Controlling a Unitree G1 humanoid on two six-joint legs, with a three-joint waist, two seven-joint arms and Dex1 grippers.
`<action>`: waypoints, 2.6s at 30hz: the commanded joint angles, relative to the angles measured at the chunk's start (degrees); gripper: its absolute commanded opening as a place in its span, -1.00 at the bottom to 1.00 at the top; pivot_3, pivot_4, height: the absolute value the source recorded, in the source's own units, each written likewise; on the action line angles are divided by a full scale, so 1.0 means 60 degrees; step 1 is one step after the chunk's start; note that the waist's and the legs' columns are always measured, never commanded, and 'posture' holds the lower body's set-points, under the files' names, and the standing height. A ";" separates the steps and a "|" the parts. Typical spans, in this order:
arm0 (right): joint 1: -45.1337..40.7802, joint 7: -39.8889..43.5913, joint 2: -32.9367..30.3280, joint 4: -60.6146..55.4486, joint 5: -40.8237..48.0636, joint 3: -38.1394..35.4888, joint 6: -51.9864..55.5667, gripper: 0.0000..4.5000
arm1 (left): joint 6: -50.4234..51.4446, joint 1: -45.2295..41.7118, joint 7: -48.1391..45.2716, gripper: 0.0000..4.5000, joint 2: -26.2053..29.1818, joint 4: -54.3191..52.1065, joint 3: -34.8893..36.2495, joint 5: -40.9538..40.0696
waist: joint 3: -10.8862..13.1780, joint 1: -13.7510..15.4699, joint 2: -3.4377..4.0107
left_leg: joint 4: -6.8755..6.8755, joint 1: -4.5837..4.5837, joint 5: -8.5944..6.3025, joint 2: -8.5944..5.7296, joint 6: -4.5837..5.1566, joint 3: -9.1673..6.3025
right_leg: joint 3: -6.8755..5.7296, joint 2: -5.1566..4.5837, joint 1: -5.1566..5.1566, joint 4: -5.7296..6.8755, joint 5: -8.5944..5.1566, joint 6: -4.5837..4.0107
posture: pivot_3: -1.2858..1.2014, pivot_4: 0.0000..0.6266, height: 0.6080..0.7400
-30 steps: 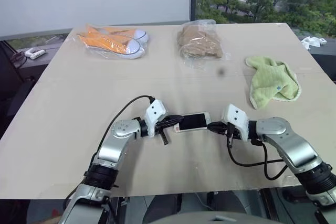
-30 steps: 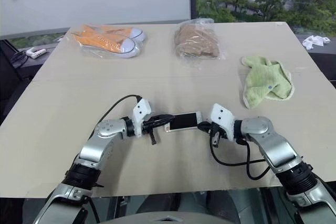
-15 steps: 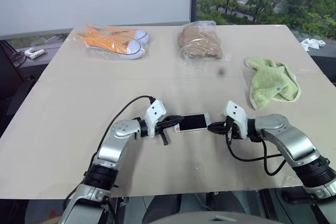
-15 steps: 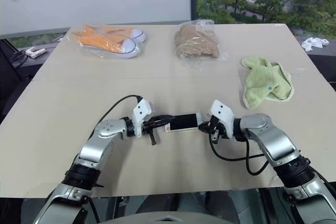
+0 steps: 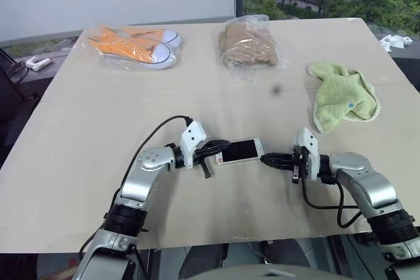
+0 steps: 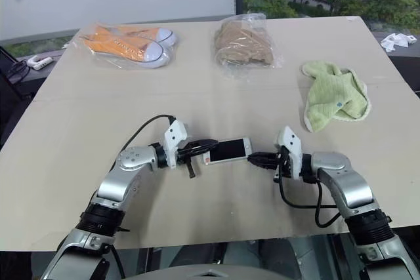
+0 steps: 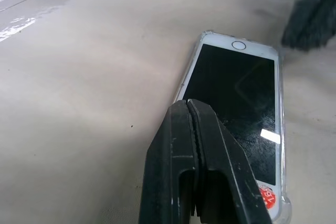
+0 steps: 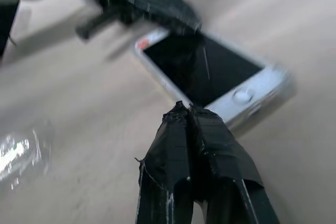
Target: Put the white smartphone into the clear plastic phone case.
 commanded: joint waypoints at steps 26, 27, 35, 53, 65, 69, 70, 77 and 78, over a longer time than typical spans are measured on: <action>0.0455 -0.2200 0.0784 -0.0923 -0.0722 -0.0692 -0.0844 0.00 | 0.0396 0.2061 -0.0937 1.00 0.2033 -0.1867 0.2587 -0.1829 | 0.0065 0.0001 -0.0017 | 0.0137 -0.0162 0.0019 -0.0002 -0.0030 0.0015 | 0.0021 0.0010 -0.0188 0.0162 0.0013 -0.0016 | 0.03 -0.52 1.00; 0.0401 -0.2185 0.0767 -0.0875 -0.0852 -0.0566 -0.0863 -0.20 | 0.0398 0.2081 -0.0934 1.00 0.2036 -0.1899 0.2589 -0.1825 | 0.0065 -0.0004 -0.0016 | 0.0137 -0.0163 0.0019 -0.0002 -0.0030 0.0015 | 0.0020 0.0011 -0.0188 0.0160 0.0013 -0.0016 | 0.03 -0.52 1.00; -0.0277 -0.2066 0.0522 -0.0456 -0.2148 0.0439 -0.1420 -0.99 | 0.0380 0.2110 -0.0880 1.00 0.2046 -0.2001 0.2543 -0.1764 | 0.0065 -0.0032 -0.0016 | 0.0142 -0.0157 0.0023 -0.0002 -0.0034 0.0020 | 0.0026 0.0018 -0.0189 0.0171 0.0013 -0.0017 | 0.03 -0.52 1.00; -0.0990 -0.1077 -0.0801 -0.0621 -0.4057 0.2420 -0.0381 -0.99 | 0.0469 0.2346 -0.0908 1.00 0.2162 -0.2547 0.2442 -0.1802 | 0.0040 -0.0004 -0.0050 | 0.0159 -0.0142 0.0024 0.0000 -0.0036 0.0025 | 0.0030 0.0022 -0.0184 0.0189 0.0013 -0.0017 | 0.03 -0.52 1.00; -0.1370 -0.0833 -0.1051 -0.1020 -0.5175 0.3833 0.1483 -0.99 | 0.0471 0.2418 -0.0866 1.00 0.2158 -0.2662 0.2429 -0.1776 | -0.0071 -0.0002 -0.0108 | 0.0162 -0.0092 0.0023 0.0000 -0.0036 0.0024 | 0.0029 0.0020 -0.0132 0.0188 0.0013 -0.0018 | 0.03 -0.52 1.00; -0.1675 -0.0967 -0.0651 -0.1601 -0.4487 0.2923 0.1983 -0.99 | 0.0418 0.2269 -0.0847 1.00 0.2099 -0.2522 0.2353 -0.1718 | -0.0092 -0.0010 -0.0120 | 0.0161 -0.0078 0.0023 0.0000 -0.0036 0.0023 | 0.0030 0.0020 -0.0118 0.0190 0.0014 -0.0019 | 0.03 -0.52 1.00; -0.1746 -0.0929 -0.0608 -0.1775 -0.4297 0.2707 0.2150 -0.99 | 0.0420 0.2249 -0.0848 1.00 0.2093 -0.2513 0.2339 -0.1719 | -0.0089 -0.0013 -0.0115 | 0.0161 -0.0078 0.0023 0.0000 -0.0036 0.0023 | 0.0029 0.0021 -0.0119 0.0191 0.0014 -0.0020 | 0.03 -0.52 1.00; -0.2287 -0.1038 -0.0505 -0.2117 -0.3661 0.2061 0.2874 -0.99 | 0.0425 0.2133 -0.0880 1.00 0.2008 -0.2462 0.2208 -0.1777 | -0.0061 -0.0023 -0.0080 | 0.0161 -0.0127 0.0024 0.0000 -0.0036 0.0024 | 0.0032 0.0021 -0.0164 0.0194 0.0015 -0.0021 | 0.03 -0.52 1.00; -0.2305 -0.1089 -0.0469 -0.2049 -0.3658 0.2106 0.2862 -0.99 | 0.0426 0.2116 -0.0877 1.00 0.1996 -0.2472 0.2183 -0.1772 | -0.0058 -0.0023 -0.0076 | 0.0161 -0.0129 0.0024 0.0000 -0.0037 0.0025 | 0.0032 0.0021 -0.0166 0.0194 0.0015 -0.0022 | 0.03 -0.52 1.00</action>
